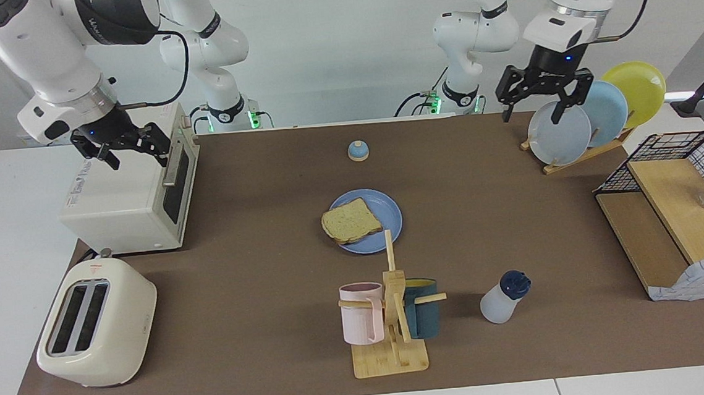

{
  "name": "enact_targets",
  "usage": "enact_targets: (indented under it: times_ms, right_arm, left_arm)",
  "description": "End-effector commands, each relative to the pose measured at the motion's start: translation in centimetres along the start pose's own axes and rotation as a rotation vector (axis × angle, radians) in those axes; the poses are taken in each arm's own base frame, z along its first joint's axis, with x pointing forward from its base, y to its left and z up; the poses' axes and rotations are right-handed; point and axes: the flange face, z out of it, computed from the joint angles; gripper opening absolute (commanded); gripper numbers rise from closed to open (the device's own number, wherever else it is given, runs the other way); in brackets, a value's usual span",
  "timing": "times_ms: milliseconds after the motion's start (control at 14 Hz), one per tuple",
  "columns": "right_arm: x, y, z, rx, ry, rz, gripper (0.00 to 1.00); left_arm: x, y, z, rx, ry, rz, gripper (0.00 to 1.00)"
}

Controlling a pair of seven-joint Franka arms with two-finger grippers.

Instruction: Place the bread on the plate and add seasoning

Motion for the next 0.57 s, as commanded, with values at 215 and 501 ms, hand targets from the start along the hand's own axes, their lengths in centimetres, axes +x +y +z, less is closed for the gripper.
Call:
enact_targets:
  times_ms: [215, 501]
  right_arm:
    - [-0.7, 0.3, 0.0, -0.007, 0.004, -0.019, 1.0]
    - [-0.7, 0.3, 0.0, -0.007, 0.005, -0.019, 1.0]
  left_arm:
    - [-1.5, 0.4, -0.2, 0.001, -0.005, 0.006, 1.0]
    - [-1.1, 0.2, -1.0, 0.015, 0.036, -0.017, 1.0]
